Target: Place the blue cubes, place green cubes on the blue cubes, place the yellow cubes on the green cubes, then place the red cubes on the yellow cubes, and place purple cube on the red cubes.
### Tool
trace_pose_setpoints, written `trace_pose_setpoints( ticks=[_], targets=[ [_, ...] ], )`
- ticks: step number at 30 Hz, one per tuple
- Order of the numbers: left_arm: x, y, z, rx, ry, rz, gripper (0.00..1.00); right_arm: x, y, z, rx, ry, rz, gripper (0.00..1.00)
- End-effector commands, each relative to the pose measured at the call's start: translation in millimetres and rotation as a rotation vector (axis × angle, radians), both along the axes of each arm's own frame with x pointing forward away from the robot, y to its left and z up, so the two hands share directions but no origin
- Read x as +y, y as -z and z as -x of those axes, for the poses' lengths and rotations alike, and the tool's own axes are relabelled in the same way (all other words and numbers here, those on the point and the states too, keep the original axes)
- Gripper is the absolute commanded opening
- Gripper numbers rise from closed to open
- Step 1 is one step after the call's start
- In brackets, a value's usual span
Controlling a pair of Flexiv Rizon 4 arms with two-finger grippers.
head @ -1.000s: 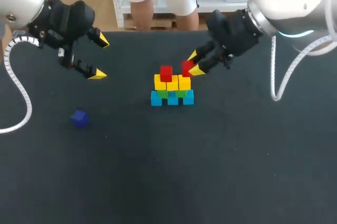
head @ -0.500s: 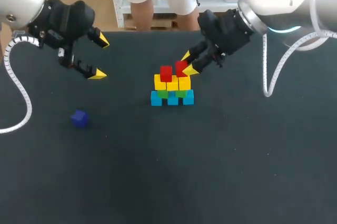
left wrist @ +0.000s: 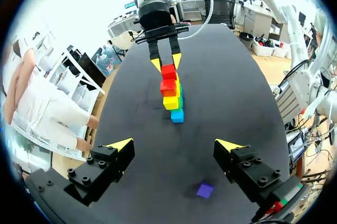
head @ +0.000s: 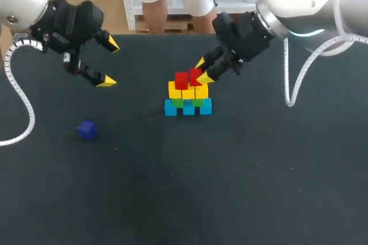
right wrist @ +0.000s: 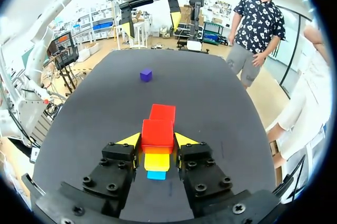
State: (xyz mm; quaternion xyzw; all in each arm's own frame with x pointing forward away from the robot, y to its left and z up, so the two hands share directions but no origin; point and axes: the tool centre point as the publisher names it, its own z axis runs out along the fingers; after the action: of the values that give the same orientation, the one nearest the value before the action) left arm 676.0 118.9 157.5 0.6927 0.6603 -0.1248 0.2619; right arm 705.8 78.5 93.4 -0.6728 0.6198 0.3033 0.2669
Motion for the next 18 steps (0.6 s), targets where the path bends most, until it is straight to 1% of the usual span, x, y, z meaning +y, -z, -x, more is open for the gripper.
trace_pose_setpoints(
  ticks=[1,18],
  targets=[
    [1.3,0.9,0.1,-0.003,0.003,0.004,1.00,1.3,0.1,-1.3,-0.001,-0.001,-0.001,0.00],
    [1.3,0.9,0.1,-0.003,0.003,0.004,1.00,4.5,2.6,-1.3,0.003,-0.002,0.002,0.00]
  ],
)
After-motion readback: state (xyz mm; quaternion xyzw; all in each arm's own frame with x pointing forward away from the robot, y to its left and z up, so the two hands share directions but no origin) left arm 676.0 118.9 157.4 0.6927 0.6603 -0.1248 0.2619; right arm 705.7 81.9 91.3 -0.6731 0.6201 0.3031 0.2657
